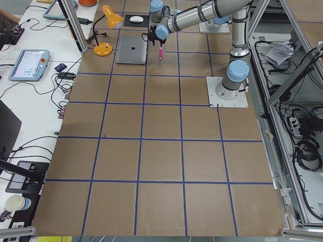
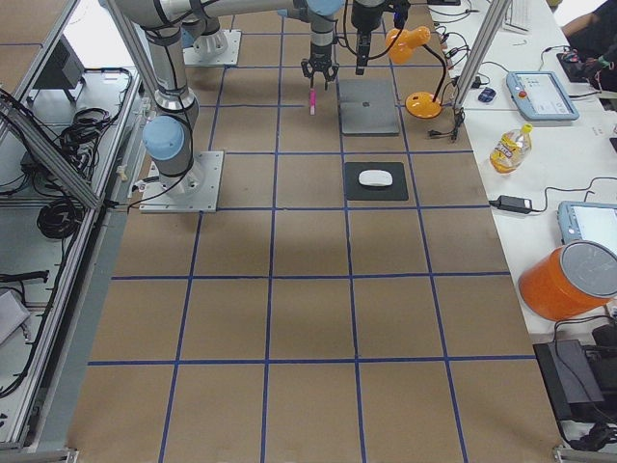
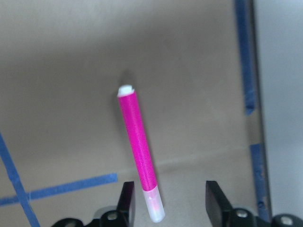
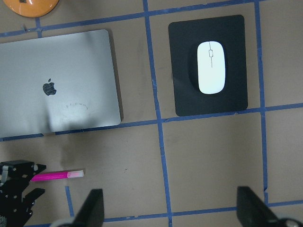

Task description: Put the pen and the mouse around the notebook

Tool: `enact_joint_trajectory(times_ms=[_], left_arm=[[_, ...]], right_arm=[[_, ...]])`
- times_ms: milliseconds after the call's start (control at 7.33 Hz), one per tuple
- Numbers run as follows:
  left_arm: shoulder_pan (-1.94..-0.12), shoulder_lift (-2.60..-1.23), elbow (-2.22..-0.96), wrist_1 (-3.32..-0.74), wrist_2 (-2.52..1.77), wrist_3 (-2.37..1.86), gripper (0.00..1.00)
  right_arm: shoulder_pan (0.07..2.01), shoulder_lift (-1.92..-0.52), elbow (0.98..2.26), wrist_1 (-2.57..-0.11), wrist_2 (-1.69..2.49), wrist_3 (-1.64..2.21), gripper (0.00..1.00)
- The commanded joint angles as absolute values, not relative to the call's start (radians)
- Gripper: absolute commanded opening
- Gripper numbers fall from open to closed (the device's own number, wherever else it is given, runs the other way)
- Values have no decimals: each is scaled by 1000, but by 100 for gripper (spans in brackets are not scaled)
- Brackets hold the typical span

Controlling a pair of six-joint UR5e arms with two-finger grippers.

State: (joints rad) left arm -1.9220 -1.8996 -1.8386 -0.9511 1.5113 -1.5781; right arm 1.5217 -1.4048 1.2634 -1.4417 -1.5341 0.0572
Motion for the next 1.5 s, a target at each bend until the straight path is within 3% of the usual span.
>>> enact_joint_trajectory(times_ms=[0, 273, 545, 1364], left_arm=[[-1809, -1812, -1832, -1024, 1578, -1169, 87], [-1731, -1737, -1829, -1023, 1577, -972, 87], [-1646, -1671, -1809, -1052, 1591, -641, 100], [-1575, -1565, -1726, -1327, 1611, -242, 100]], right_arm=[[1522, -1407, 1264, -1442, -1534, 55, 100], [1522, -1407, 1261, -1442, -1537, 51, 100], [1522, -1407, 1261, -1442, -1537, 49, 100], [1522, -1405, 1266, -1440, -1537, 49, 100]])
